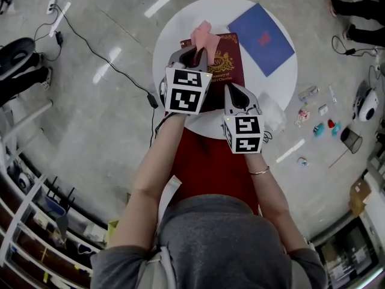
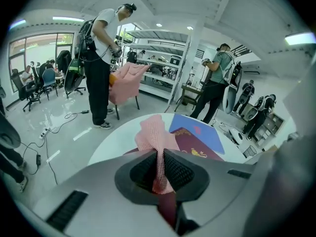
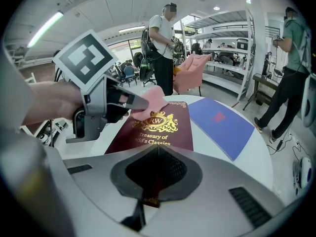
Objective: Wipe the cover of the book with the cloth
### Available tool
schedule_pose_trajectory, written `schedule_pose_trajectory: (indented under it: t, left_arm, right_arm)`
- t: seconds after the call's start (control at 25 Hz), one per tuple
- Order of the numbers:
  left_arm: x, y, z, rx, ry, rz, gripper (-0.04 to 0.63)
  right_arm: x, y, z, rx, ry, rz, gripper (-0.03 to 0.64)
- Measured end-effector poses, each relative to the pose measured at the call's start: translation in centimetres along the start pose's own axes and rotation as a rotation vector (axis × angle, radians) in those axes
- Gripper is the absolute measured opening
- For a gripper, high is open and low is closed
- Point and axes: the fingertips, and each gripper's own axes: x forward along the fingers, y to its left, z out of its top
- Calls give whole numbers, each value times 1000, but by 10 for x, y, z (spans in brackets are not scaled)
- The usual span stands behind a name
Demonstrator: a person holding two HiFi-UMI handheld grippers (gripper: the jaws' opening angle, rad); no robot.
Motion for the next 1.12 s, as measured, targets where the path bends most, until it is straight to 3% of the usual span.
schedule_pose_trajectory:
  t: [0.28,0.6,0.8,0.96,1.12]
  left_arm:
    - [-16,30,-11,-40,-14,44,35]
    - [-36,65,-37,-76,24,114,35]
    - [-58,68,-40,-65,22,135,35]
    - [-66,46,-29,-48,0,98,35]
    - [-58,1,-16,-8,-15,7,35]
  right_arm:
    - [2,0,-2,4,3,-27,29]
    - [2,0,-4,-4,-3,-54,29]
    - [-11,4,6,11,-52,-59,29]
    - [-22,3,6,37,-77,-77,29]
    - [-33,-6,-2,102,-91,-106,29]
